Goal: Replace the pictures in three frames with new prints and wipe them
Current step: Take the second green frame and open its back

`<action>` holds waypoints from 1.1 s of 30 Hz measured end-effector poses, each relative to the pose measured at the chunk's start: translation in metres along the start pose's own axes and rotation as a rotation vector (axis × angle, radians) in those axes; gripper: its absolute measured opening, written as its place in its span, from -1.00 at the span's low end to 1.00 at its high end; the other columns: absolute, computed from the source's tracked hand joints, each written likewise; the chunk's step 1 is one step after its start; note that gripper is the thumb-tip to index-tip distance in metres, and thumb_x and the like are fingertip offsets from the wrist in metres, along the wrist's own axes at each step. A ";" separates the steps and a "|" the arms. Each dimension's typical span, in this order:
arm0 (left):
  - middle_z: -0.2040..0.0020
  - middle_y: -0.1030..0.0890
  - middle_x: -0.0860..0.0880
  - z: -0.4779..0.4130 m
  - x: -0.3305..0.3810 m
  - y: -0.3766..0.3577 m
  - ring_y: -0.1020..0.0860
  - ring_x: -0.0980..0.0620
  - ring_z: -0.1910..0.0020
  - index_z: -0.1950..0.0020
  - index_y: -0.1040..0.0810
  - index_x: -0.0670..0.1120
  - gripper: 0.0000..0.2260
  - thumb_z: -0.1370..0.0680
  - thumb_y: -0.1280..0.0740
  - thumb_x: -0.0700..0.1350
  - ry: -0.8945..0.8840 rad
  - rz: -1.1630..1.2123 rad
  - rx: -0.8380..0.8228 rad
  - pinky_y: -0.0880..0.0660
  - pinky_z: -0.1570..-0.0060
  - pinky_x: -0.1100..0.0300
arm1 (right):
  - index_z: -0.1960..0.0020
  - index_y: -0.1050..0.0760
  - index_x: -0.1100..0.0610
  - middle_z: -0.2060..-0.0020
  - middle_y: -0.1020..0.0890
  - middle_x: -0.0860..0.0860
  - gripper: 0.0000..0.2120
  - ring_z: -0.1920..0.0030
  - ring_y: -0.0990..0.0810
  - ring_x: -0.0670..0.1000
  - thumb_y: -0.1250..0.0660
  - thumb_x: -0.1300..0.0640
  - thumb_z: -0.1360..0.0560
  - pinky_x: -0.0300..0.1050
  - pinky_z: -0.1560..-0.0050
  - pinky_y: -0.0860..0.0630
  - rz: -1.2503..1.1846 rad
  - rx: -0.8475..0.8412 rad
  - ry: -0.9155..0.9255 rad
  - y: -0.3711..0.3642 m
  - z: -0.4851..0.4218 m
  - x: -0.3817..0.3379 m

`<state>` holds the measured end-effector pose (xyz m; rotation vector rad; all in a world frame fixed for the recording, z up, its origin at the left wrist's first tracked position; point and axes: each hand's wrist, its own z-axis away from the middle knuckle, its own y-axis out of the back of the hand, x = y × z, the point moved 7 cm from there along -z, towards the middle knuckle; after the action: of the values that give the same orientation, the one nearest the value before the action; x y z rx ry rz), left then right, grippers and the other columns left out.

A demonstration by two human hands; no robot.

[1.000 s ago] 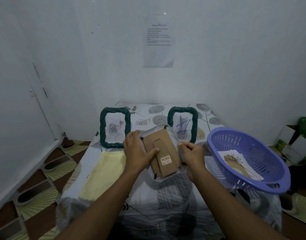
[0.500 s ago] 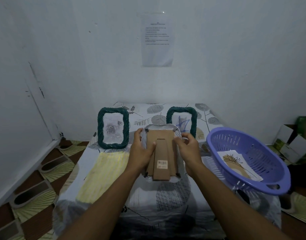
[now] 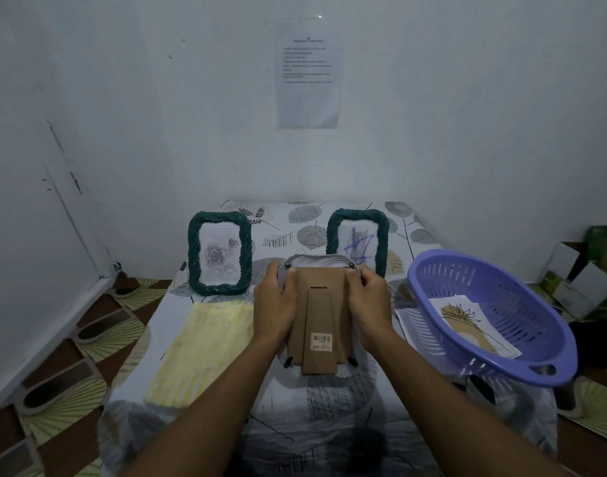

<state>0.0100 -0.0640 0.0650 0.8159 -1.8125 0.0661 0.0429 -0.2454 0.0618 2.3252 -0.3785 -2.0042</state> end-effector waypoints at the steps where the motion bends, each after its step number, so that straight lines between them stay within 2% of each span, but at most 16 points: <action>1: 0.29 -0.46 -0.03 -0.001 -0.001 0.000 -0.44 -0.02 0.28 0.15 -0.38 -0.13 -0.76 -0.64 -0.16 -0.01 0.005 -0.018 0.001 -0.30 0.32 0.07 | 0.22 -0.40 0.19 0.37 -0.38 0.09 -0.71 0.34 -0.33 0.01 -0.16 0.07 -0.62 -0.08 0.30 -0.22 0.006 -0.003 0.002 0.000 -0.001 0.002; 4: 0.35 -0.40 -0.05 -0.001 -0.003 0.000 -0.36 0.03 0.38 0.20 -0.35 -0.16 -0.72 -0.65 -0.12 -0.04 0.004 -0.050 -0.006 -0.25 0.36 0.09 | 0.19 -0.45 0.25 0.36 -0.42 0.14 -0.67 0.34 -0.35 0.01 -0.14 0.05 -0.63 -0.08 0.29 -0.24 0.008 -0.005 -0.008 -0.001 -0.004 0.007; 7: 0.37 -0.36 -0.01 -0.001 -0.006 -0.001 -0.30 0.08 0.40 0.27 -0.29 -0.08 -0.70 -0.66 -0.10 -0.09 0.014 -0.040 -0.017 -0.21 0.37 0.15 | 0.28 -0.41 0.14 0.43 -0.38 0.03 -0.66 0.38 -0.30 -0.01 -0.14 0.07 -0.64 -0.11 0.30 -0.22 0.004 -0.011 -0.017 -0.001 -0.005 0.013; 9: 0.37 -0.35 0.01 -0.001 -0.009 -0.003 -0.30 0.10 0.39 0.29 -0.27 -0.03 -0.69 -0.66 -0.09 -0.11 0.018 0.004 -0.038 -0.20 0.35 0.13 | 0.27 -0.45 0.14 0.42 -0.43 0.04 -0.67 0.36 -0.34 -0.01 -0.15 0.07 -0.63 -0.11 0.28 -0.26 -0.006 -0.017 -0.030 -0.001 -0.005 0.017; 12: 0.29 -0.46 0.03 0.001 -0.019 -0.009 -0.40 0.15 0.34 0.13 -0.45 -0.08 -0.76 -0.67 -0.11 -0.07 0.054 0.104 -0.115 -0.31 0.30 0.17 | 0.15 -0.54 0.20 0.32 -0.51 0.10 -0.69 0.29 -0.41 0.02 -0.16 0.06 -0.62 -0.08 0.23 -0.31 -0.041 -0.021 -0.084 -0.001 -0.013 0.026; 15: 0.13 -0.59 -0.02 0.006 -0.038 -0.016 -0.51 0.13 0.21 -0.11 -0.50 -0.12 -0.83 -0.64 -0.16 -0.10 0.129 0.122 -0.174 -0.44 0.20 0.15 | -0.06 -0.54 0.14 0.12 -0.61 0.04 -0.78 0.12 -0.55 0.02 -0.20 0.03 -0.61 -0.06 0.13 -0.46 -0.067 -0.014 -0.129 0.001 -0.021 0.033; 16: 0.09 -0.60 -0.04 0.007 -0.044 -0.016 -0.52 0.12 0.19 -0.13 -0.51 -0.13 -0.84 -0.63 -0.18 -0.14 0.149 0.112 -0.172 -0.46 0.18 0.16 | -0.10 -0.51 0.12 0.06 -0.61 0.04 -0.80 0.07 -0.56 0.02 -0.22 0.03 -0.60 -0.05 0.07 -0.48 -0.070 -0.013 -0.135 0.002 -0.021 0.034; 19: 0.14 -0.57 0.06 0.007 -0.058 -0.014 -0.47 0.27 0.20 -0.15 -0.54 -0.13 -0.84 -0.61 -0.23 -0.22 0.201 0.131 -0.138 -0.40 0.21 0.41 | -0.17 -0.49 0.12 -0.02 -0.60 0.04 -0.79 0.02 -0.55 -0.01 -0.24 0.05 -0.60 -0.08 0.02 -0.47 -0.033 -0.073 -0.143 -0.001 -0.019 0.041; 20: 0.14 -0.56 0.08 0.006 -0.059 -0.013 -0.47 0.28 0.18 -0.17 -0.55 -0.13 -0.83 -0.60 -0.24 -0.23 0.211 0.141 -0.127 -0.40 0.20 0.42 | -0.21 -0.50 0.11 -0.05 -0.60 0.03 -0.76 -0.02 -0.55 -0.01 -0.24 0.05 -0.60 -0.07 -0.01 -0.47 0.023 -0.108 -0.131 -0.001 -0.016 0.043; 22: 0.09 -0.59 0.01 0.004 -0.063 -0.013 -0.53 0.17 0.12 -0.19 -0.53 -0.13 -0.82 -0.60 -0.26 -0.22 0.240 0.161 -0.113 -0.44 0.16 0.31 | -0.27 -0.50 0.06 -0.08 -0.60 0.01 -0.73 -0.03 -0.56 -0.01 -0.25 0.08 -0.59 -0.06 -0.04 -0.52 0.156 -0.179 -0.085 0.002 -0.009 0.050; 24: 0.05 -0.62 -0.08 0.006 -0.067 -0.017 -0.57 0.02 0.08 -0.12 -0.51 -0.12 -0.88 -0.58 -0.29 -0.20 0.293 0.177 -0.106 -0.50 0.11 0.16 | -0.27 -0.51 0.00 -0.01 -0.61 -0.01 -0.70 0.07 -0.56 -0.08 -0.24 0.21 -0.58 -0.20 0.10 -0.51 0.205 -0.220 -0.032 0.008 -0.001 0.057; 26: 0.05 -0.63 -0.10 0.009 -0.067 -0.024 -0.59 -0.03 0.03 -0.05 -0.52 -0.15 -0.92 -0.58 -0.29 -0.18 0.294 0.135 -0.122 -0.50 0.08 0.12 | -0.30 -0.51 0.02 0.02 -0.63 0.02 -0.62 0.09 -0.57 -0.06 -0.21 0.32 -0.56 -0.26 0.18 -0.48 0.261 -0.217 -0.006 0.017 0.003 0.063; 29: -0.01 -0.60 -0.11 0.015 -0.058 -0.038 -0.55 -0.05 0.00 -0.06 -0.58 -0.14 -0.86 -0.60 -0.24 -0.16 0.186 -0.073 -0.239 -0.44 0.01 0.12 | -0.41 -0.43 0.14 -0.19 -0.61 0.14 -0.55 -0.17 -0.57 0.10 -0.23 0.36 -0.54 -0.17 -0.07 -0.45 0.425 -0.181 -0.026 0.030 -0.005 0.073; 30: 0.01 -0.59 -0.14 0.018 -0.055 -0.044 -0.52 -0.07 0.04 0.00 -0.57 -0.11 -0.88 -0.60 -0.24 -0.17 0.153 -0.148 -0.303 -0.42 0.01 0.09 | -0.41 -0.41 0.18 -0.23 -0.59 0.15 -0.55 -0.21 -0.55 0.12 -0.25 0.36 -0.54 -0.14 -0.14 -0.44 0.476 -0.176 -0.050 0.034 -0.007 0.076; 31: 0.07 -0.57 -0.19 0.020 -0.053 -0.049 -0.48 -0.08 0.11 0.12 -0.50 -0.09 -0.90 -0.58 -0.24 -0.18 0.126 -0.199 -0.360 -0.39 0.07 0.06 | -0.41 -0.41 0.21 -0.23 -0.58 0.16 -0.55 -0.21 -0.55 0.13 -0.25 0.36 -0.53 -0.12 -0.18 -0.43 0.518 -0.177 -0.069 0.037 -0.010 0.079; 33: 0.20 -0.51 -0.24 0.026 -0.052 -0.053 -0.41 -0.08 0.24 0.27 -0.35 -0.14 -0.81 -0.53 -0.27 -0.19 0.106 -0.240 -0.420 -0.31 0.21 0.08 | -0.32 -0.49 0.25 -0.14 -0.63 0.16 -0.62 -0.11 -0.59 0.12 -0.25 0.37 -0.51 -0.10 -0.12 -0.47 0.579 -0.195 -0.046 0.041 -0.013 0.081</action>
<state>0.0274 -0.0897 -0.0076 0.7043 -1.5426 -0.4066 0.0596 -0.3044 -0.0070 1.7842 -0.7227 -1.7173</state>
